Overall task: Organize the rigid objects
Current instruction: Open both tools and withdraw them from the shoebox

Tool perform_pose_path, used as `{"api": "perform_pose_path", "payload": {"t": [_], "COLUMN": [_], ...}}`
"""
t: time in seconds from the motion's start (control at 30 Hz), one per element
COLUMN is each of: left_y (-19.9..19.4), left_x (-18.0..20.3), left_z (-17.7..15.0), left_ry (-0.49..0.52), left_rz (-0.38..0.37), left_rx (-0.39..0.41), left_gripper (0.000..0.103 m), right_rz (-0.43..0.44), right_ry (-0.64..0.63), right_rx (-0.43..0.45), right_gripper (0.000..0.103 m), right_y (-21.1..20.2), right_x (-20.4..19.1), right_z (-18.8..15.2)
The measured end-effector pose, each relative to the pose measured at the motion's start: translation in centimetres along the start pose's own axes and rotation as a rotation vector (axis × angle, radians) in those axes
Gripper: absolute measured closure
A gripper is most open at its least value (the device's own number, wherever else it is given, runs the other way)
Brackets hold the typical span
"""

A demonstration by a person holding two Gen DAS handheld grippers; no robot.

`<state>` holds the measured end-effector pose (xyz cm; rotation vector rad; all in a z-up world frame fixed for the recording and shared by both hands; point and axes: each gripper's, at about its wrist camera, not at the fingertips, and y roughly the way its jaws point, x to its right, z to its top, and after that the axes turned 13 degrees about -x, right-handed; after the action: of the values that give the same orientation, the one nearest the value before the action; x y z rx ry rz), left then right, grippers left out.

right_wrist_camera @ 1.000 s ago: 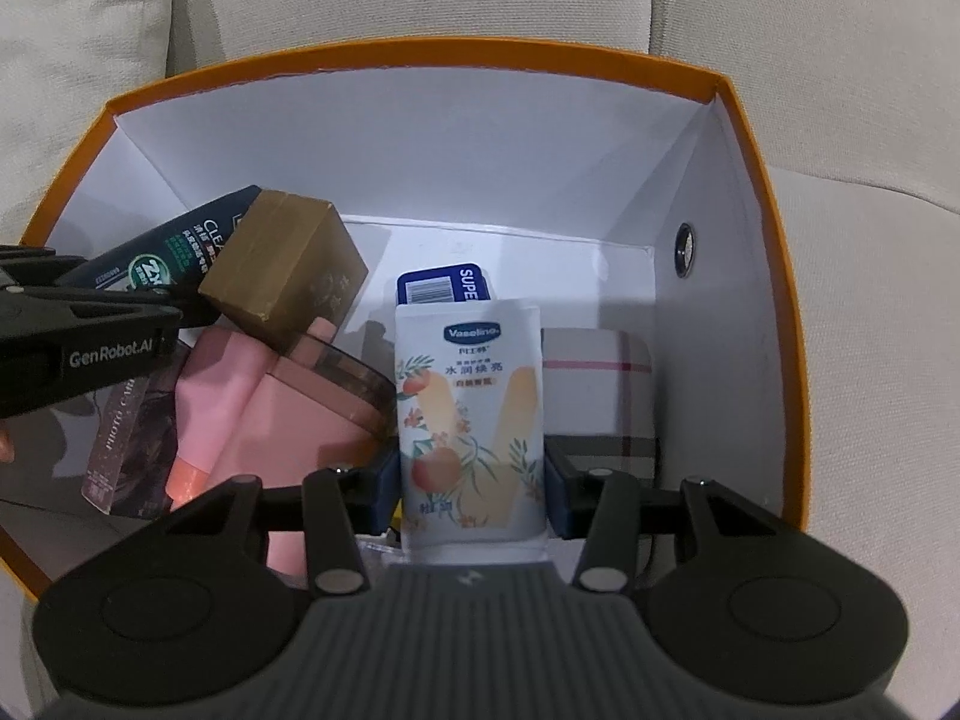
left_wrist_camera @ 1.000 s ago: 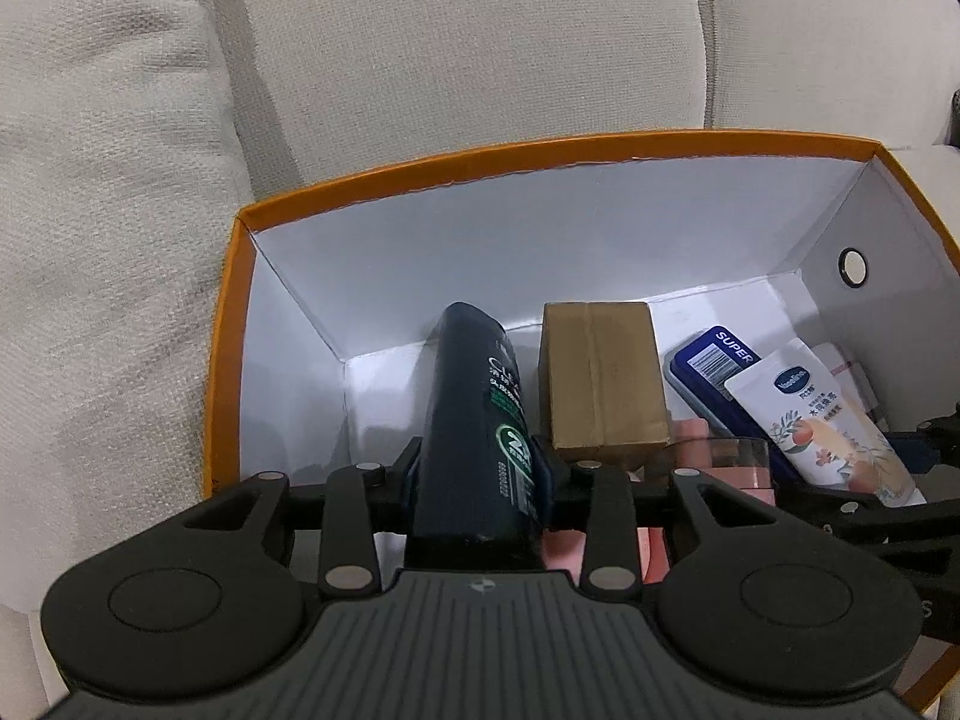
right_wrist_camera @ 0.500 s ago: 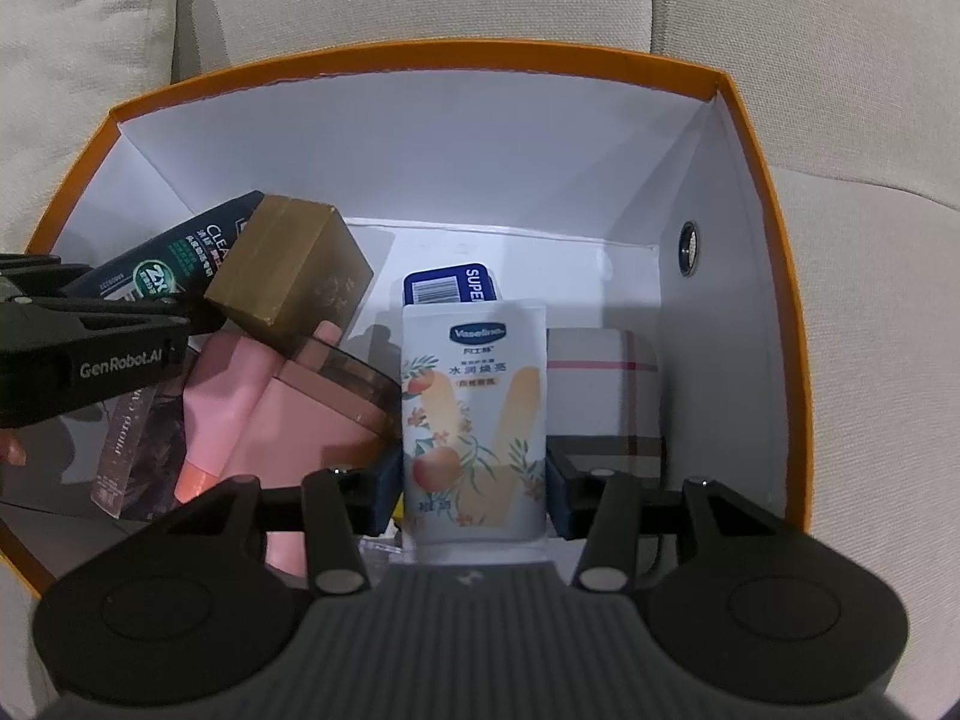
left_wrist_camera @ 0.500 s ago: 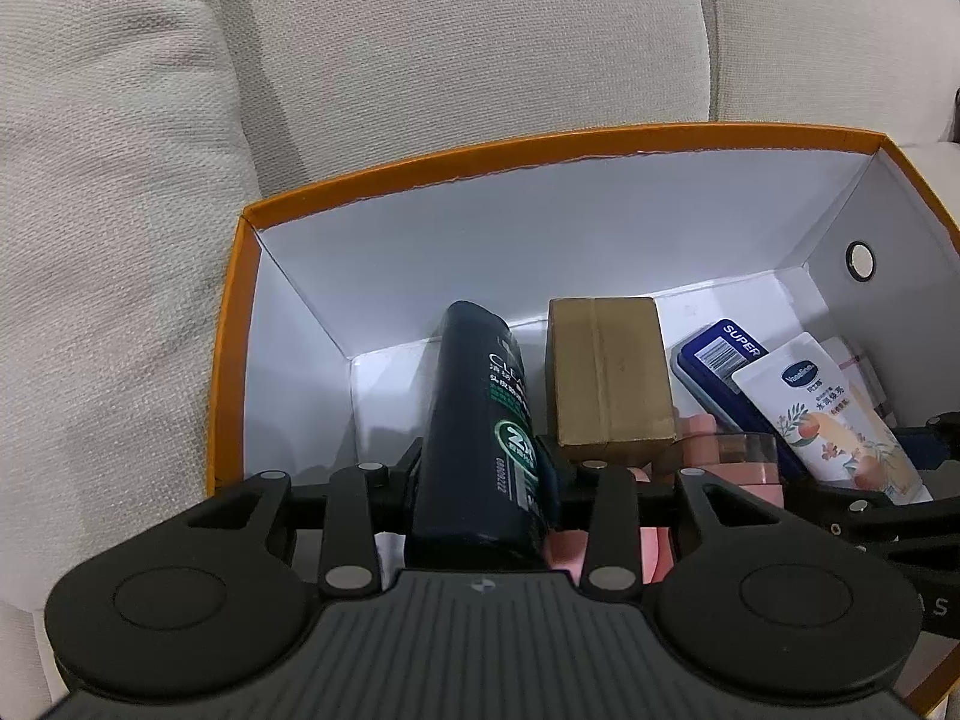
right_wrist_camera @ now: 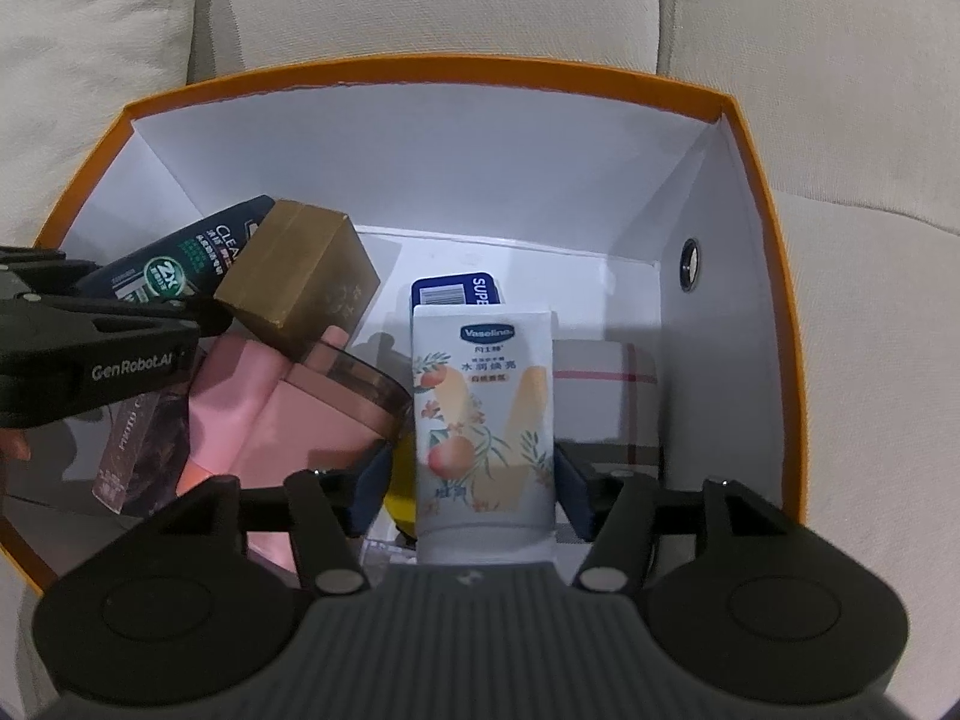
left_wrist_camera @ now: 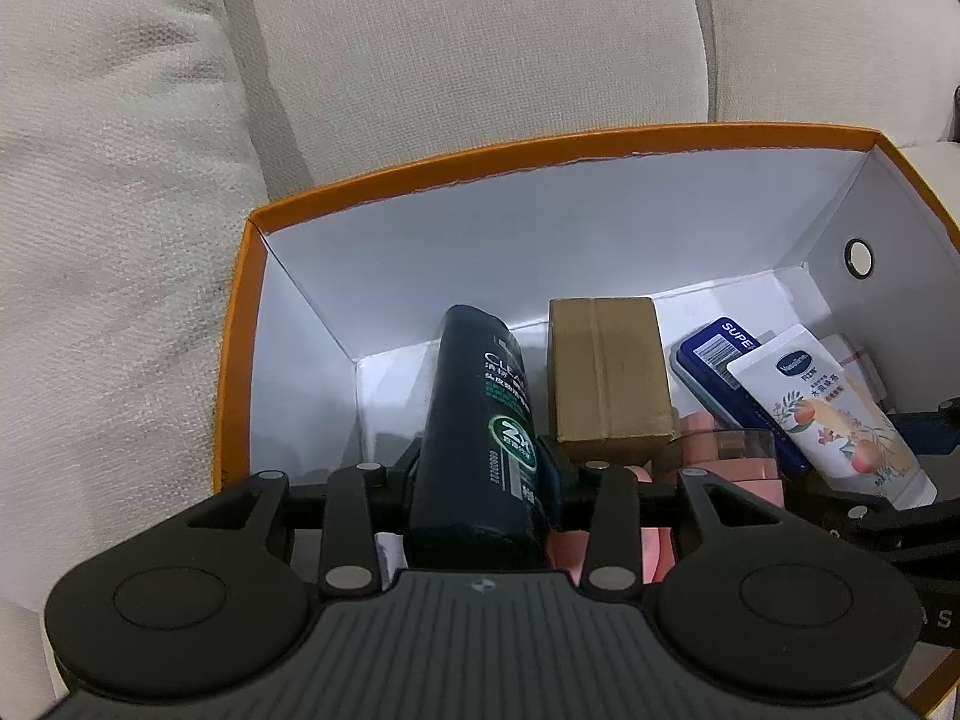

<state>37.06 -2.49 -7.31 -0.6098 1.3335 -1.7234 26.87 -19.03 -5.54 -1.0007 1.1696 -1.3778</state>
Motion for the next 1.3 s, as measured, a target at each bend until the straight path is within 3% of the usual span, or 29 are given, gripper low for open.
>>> {"api": "perform_pose_path", "payload": {"t": [0.3, 0.4, 0.43, 0.53, 0.6, 0.87, 1.0, 1.13, 1.3], "left_y": [-0.8, -2.0, -2.4, -3.7, -4.6, -8.2, -11.2, -14.1, -16.3], "left_x": [-0.2, -0.5, -0.5, -0.6, -0.7, -1.4, -1.5, -1.1, -0.1], "left_z": [-0.4, -0.9, -1.0, -1.6, -2.0, -3.3, -5.2, -7.4, -9.8], "left_ry": [-0.012, -0.027, -0.029, -0.028, -0.034, -0.099, -0.112, -0.113, -0.144], "left_rz": [-0.008, -0.014, -0.013, -0.011, -0.012, -0.067, -0.045, -0.076, -0.098], "left_rx": [0.027, 0.093, 0.111, 0.166, 0.196, 0.125, 0.121, 0.118, 0.092], "left_gripper": [0.056, 0.054, 0.051, 0.010, 0.011, 0.011, 0.011, 0.011, 0.011], "right_rz": [-0.018, -0.018, -0.017, -0.010, -0.006, -0.019, -0.011, -0.073, -0.123], "right_ry": [-0.018, -0.018, -0.018, -0.016, -0.012, 0.024, 0.084, 0.079, 0.085], "right_rx": [0.006, 0.014, 0.018, 0.042, 0.053, 0.099, 0.122, 0.116, 0.069], "right_gripper": [0.038, 0.038, 0.037, 0.036, 0.035, 0.028, 0.028, 0.020, 0.019], "right_y": [0.0, -0.1, -0.3, -1.2, -2.0, -6.0, -9.5, -12.5, -14.7], "right_x": [-0.3, -0.3, -0.3, -0.2, -0.2, -0.7, -0.8, -1.9, -2.8], "right_z": [-0.3, -0.3, -0.3, -0.4, -0.4, -1.6, -2.7, -4.0, -7.0]}}
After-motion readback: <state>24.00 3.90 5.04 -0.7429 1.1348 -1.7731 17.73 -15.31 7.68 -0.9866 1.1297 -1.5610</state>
